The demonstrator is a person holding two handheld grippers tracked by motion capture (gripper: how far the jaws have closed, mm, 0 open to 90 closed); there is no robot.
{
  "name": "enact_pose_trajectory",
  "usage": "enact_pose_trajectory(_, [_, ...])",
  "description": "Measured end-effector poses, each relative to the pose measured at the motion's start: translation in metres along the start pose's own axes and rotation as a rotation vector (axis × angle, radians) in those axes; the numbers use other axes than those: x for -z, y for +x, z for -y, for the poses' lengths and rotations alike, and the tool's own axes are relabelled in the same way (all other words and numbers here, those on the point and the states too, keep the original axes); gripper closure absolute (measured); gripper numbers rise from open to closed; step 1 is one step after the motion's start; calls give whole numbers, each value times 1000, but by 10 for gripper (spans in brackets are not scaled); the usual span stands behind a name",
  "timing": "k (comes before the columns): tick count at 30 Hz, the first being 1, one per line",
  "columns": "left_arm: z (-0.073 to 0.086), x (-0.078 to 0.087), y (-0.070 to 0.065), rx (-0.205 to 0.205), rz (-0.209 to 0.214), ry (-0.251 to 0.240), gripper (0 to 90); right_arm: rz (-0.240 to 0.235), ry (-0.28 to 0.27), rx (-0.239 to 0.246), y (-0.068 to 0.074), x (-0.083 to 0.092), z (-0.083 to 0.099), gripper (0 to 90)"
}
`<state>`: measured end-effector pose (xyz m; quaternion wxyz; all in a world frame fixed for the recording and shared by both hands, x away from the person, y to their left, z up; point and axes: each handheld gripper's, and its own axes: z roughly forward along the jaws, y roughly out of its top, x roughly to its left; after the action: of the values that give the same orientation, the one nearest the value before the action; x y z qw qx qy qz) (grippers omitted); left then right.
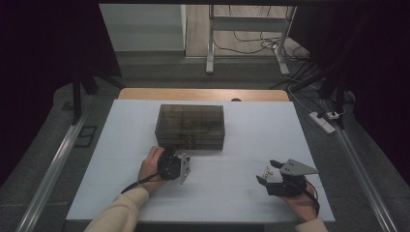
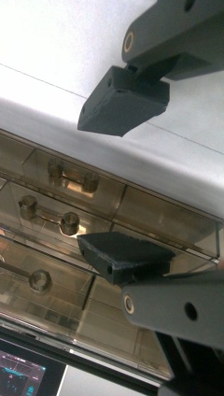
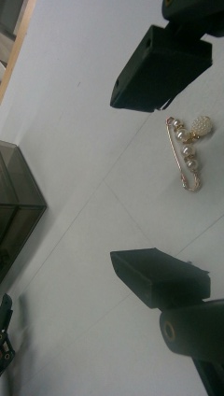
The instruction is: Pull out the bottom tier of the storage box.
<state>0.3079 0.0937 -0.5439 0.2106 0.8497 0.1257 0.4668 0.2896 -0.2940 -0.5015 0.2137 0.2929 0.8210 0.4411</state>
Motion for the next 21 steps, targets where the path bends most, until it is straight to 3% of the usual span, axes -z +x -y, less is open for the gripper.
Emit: enact_pose_trajectory(21, [-4, -7, -3, -15, 4, 1, 465, 2, 0, 1, 0, 0, 0, 208])
